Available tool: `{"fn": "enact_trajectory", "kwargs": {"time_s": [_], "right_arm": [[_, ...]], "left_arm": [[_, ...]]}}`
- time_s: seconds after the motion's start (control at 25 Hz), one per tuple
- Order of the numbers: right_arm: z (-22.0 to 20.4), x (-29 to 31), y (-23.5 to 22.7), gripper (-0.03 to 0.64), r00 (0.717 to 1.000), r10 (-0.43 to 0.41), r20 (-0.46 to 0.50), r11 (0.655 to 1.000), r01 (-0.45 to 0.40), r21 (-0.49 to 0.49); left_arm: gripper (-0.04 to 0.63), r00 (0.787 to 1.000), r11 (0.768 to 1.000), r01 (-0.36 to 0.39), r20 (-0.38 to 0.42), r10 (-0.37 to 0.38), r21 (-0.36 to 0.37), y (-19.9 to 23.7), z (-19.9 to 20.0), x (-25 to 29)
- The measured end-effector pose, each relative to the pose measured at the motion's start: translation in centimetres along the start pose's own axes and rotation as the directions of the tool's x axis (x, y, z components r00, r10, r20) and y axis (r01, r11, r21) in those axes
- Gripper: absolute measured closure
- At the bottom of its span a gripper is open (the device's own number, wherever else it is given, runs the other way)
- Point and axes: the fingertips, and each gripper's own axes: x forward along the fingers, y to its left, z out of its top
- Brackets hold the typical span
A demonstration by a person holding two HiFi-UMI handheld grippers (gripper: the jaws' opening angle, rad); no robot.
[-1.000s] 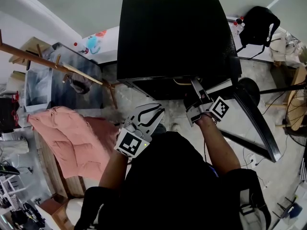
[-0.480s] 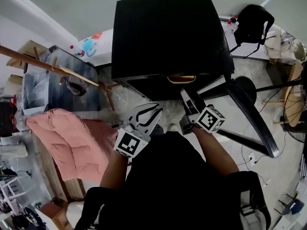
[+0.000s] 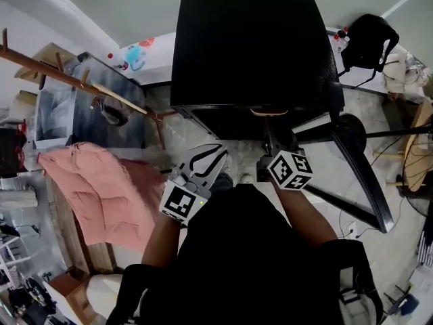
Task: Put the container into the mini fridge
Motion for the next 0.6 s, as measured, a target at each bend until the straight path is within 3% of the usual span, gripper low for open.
{"fn": "enact_trajectory", "kwargs": {"time_s": [0.6], "right_arm": [[1.6, 4.5, -1.0, 0.502, 0.999, -0.035, -0.004, 0.999, 0.035, -0.001]], "left_arm": [[0.529, 0.995, 0.994, -0.097, -0.018, 0.097, -0.047, 3.2, -1.4, -1.8]]}}
